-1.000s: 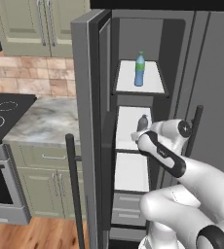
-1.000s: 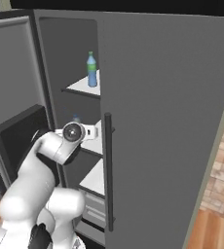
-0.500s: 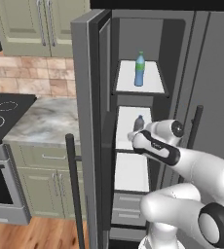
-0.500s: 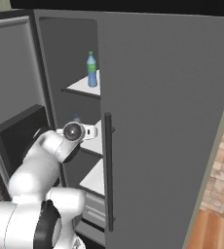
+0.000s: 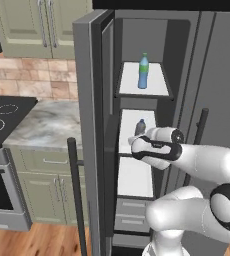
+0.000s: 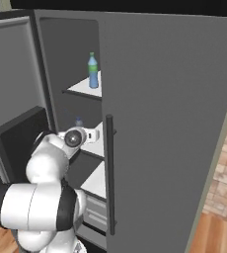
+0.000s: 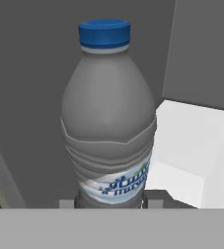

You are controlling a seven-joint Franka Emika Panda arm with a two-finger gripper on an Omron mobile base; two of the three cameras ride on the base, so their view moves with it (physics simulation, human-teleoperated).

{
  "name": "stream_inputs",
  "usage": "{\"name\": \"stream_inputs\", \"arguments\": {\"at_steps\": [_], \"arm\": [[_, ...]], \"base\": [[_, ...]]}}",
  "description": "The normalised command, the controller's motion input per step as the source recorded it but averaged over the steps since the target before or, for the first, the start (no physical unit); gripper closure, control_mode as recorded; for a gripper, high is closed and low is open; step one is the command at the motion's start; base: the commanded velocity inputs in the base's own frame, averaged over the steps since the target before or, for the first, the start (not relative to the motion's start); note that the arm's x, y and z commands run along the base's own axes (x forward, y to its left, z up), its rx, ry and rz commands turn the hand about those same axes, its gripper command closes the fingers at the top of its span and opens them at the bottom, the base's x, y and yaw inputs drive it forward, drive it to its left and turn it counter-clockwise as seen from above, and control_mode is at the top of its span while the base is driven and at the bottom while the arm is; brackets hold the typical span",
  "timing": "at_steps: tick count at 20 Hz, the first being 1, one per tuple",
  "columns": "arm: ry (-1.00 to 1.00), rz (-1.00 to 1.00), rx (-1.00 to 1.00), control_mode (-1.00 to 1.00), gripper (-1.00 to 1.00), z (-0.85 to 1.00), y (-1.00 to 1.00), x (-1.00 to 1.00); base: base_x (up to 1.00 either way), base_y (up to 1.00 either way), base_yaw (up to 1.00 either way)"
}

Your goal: Take the bottled waters from the counter and place them in the freezer to freeze. Close the freezer door after placing the bottles.

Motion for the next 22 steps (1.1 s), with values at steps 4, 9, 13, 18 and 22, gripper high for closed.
{"name": "stream_inputs", "arguments": {"at_steps": [4, 9, 13, 18, 22], "arm": [[-0.04, -0.01, 0.00, -1.00, 1.00, -0.17, 0.00, 0.13], [0.00, -0.01, 0.00, -1.00, 1.00, -0.14, 0.00, 0.09], [0.00, -0.01, 0.00, -1.00, 1.00, -0.23, 0.00, 0.08], [0.00, -0.02, 0.00, -1.00, 1.00, -0.28, 0.00, 0.08], [0.00, -0.03, 0.00, -1.00, 1.00, -0.29, 0.00, 0.08]], "base": [[0.00, 0.00, 0.00], [0.00, 0.00, 0.00], [0.00, 0.00, 0.00], [0.00, 0.00, 0.00], [0.00, 0.00, 0.00]]}}
